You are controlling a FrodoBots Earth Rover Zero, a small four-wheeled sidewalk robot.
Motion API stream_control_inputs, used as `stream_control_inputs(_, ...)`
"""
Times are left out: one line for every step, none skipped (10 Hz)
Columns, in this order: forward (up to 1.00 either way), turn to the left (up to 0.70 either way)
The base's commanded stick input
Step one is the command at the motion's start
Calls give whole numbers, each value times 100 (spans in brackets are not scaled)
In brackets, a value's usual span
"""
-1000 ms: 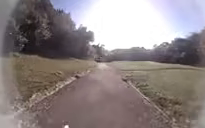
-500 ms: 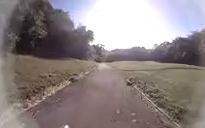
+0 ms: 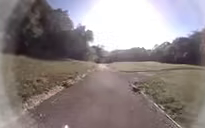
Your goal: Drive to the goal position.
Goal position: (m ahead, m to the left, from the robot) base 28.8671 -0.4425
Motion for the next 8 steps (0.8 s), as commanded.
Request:
stream_control_inputs(100,1)
stream_control_inputs(100,1)
stream_control_inputs(100,1)
stream_control_inputs(100,1)
stream_control_inputs(100,1)
stream_control_inputs(100,1)
stream_control_inputs(100,1)
stream_control_inputs(100,1)
